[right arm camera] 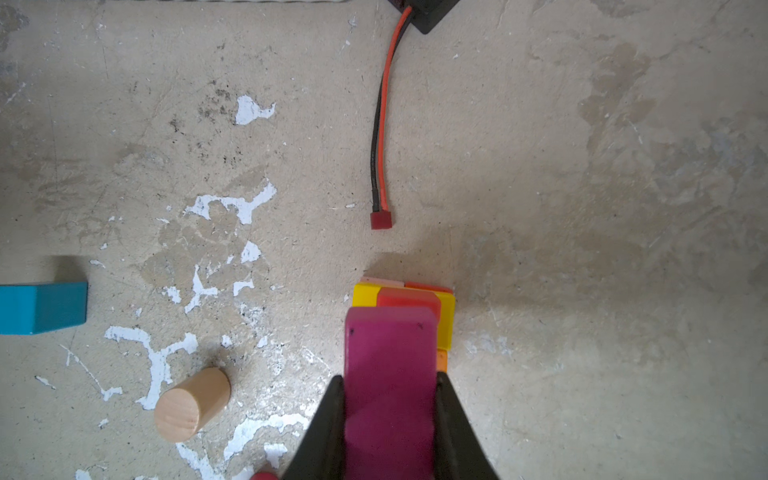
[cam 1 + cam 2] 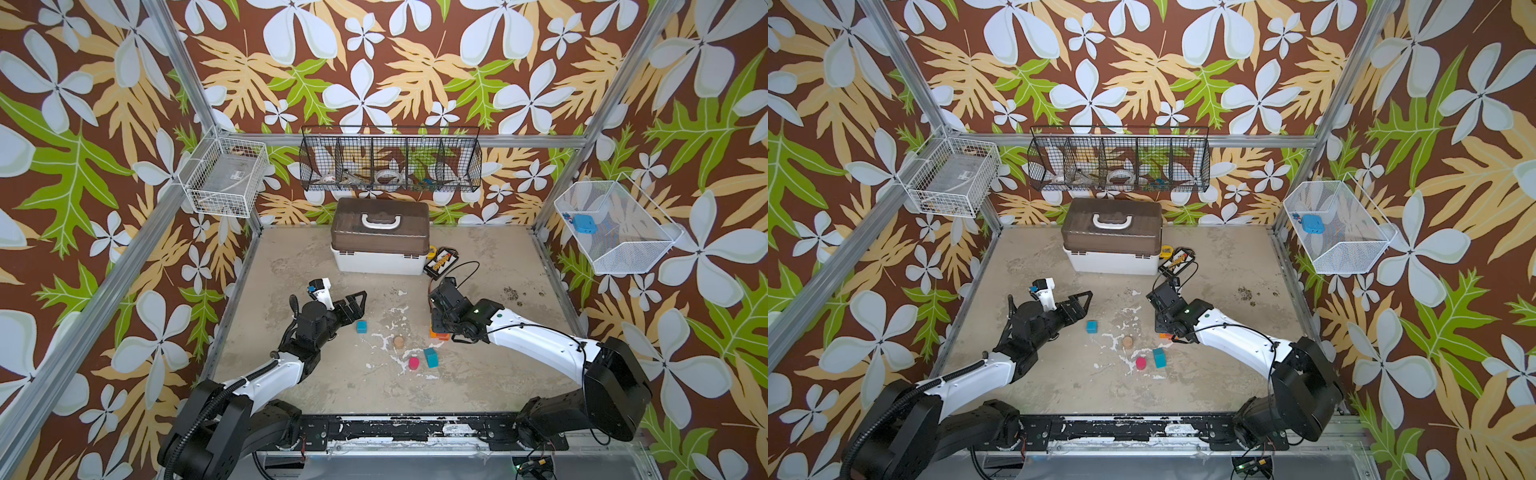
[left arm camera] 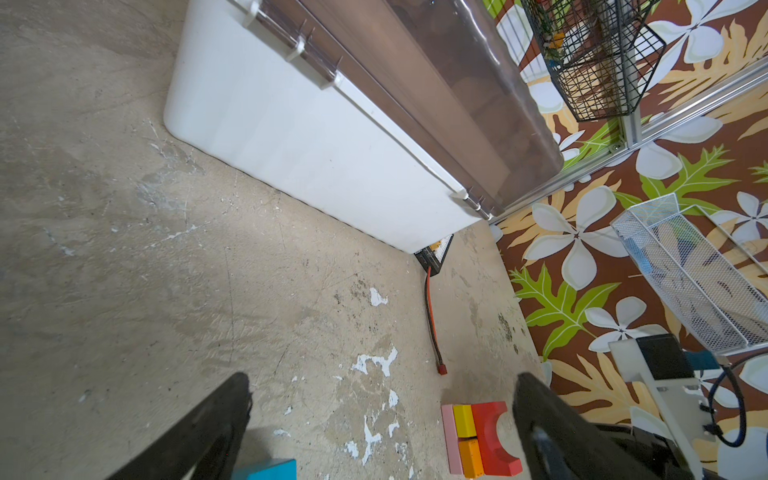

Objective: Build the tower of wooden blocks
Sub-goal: 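Lift the magenta block and carry it over the stack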

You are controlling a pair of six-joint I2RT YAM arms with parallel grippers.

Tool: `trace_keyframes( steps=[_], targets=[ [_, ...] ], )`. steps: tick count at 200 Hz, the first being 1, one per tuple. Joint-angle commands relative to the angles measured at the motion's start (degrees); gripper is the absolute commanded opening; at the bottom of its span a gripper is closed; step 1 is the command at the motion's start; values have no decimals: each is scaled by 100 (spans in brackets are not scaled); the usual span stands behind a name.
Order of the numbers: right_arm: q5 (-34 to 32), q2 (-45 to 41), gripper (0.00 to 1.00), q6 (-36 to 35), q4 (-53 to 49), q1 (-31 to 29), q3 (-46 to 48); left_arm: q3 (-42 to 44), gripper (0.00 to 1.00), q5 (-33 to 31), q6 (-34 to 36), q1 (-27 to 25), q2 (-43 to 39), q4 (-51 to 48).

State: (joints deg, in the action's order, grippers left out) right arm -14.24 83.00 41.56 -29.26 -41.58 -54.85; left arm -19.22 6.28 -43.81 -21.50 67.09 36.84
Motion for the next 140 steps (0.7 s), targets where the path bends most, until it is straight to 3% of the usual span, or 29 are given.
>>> trace_keyframes(
  steps=[1,140],
  targets=[
    [-165,0,11,-16,-16,3,9,-46,100,13,21,6,6,18],
    [-184,288,12,63,41,16,-35,-64,100,9,4,5,66,6]
  ],
)
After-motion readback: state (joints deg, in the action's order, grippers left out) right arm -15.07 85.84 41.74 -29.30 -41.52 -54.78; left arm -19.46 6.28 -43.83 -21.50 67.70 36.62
